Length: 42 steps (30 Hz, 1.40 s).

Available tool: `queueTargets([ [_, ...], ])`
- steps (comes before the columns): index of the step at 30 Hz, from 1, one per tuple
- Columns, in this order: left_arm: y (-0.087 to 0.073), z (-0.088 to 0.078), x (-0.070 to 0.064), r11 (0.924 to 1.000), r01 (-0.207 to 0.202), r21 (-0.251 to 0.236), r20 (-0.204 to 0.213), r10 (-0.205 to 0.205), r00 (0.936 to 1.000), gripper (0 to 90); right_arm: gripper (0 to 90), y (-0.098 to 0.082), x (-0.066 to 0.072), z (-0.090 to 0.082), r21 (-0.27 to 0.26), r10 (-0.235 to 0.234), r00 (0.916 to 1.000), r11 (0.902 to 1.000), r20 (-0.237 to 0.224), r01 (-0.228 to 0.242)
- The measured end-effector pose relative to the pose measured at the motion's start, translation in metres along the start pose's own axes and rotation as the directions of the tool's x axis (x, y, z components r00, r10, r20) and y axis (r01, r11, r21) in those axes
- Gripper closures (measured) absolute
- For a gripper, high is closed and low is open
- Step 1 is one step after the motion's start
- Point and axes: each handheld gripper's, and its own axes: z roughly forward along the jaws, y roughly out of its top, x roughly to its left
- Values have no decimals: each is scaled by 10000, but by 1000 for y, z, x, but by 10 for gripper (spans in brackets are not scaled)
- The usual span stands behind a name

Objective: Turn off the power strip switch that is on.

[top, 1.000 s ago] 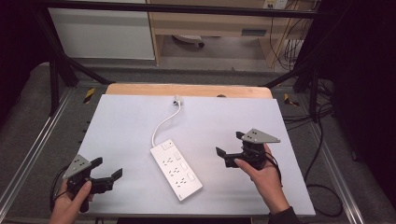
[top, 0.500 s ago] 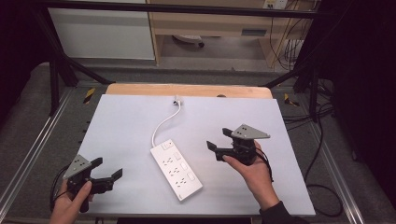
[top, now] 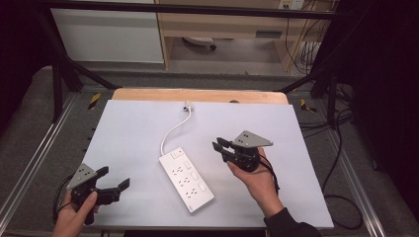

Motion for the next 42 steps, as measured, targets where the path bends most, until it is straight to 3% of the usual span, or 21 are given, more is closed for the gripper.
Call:
queueTargets([
  [3,0,0,0,10000,-7,-13,-17,7,10000,66,847,0,4,10,-58,-110,9996,9999,-247,108],
  [9,0,0,0,10000,-2,-21,-31,2,10000,66,900,0,7,21,3,-23,9988,10000,-499,24],
  [29,0,-1,1,10000,-9,-44,-61,9,10000,67,900,5,21,50,575,-81,9934,9982,-1144,147],
  [42,0,0,1,10000,-17,-30,-79,16,10000,67,900,1,26,63,866,60,9911,9962,-1332,56],
])
